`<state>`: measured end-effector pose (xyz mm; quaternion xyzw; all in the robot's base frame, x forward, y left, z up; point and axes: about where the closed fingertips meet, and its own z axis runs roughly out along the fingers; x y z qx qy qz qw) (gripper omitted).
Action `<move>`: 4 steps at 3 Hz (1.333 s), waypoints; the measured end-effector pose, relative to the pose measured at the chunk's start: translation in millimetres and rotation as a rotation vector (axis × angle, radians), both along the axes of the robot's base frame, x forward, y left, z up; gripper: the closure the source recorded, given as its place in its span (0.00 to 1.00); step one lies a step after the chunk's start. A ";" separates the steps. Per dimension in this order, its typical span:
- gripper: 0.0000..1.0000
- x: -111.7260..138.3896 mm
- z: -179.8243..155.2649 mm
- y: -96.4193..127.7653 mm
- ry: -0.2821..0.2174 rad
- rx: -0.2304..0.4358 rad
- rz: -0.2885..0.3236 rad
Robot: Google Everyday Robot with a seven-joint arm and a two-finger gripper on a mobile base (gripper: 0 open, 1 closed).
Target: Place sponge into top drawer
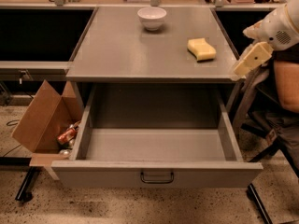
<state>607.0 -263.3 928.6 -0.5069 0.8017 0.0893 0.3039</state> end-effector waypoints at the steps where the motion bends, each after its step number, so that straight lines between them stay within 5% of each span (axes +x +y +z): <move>1: 0.00 38.3 -10.3 -10.4 -0.038 0.033 -0.034; 4: 0.00 128.9 -44.8 -15.7 -0.063 0.101 -0.117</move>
Offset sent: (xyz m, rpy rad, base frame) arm 0.1295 -0.0325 -0.0212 0.0674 -0.1102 -0.0967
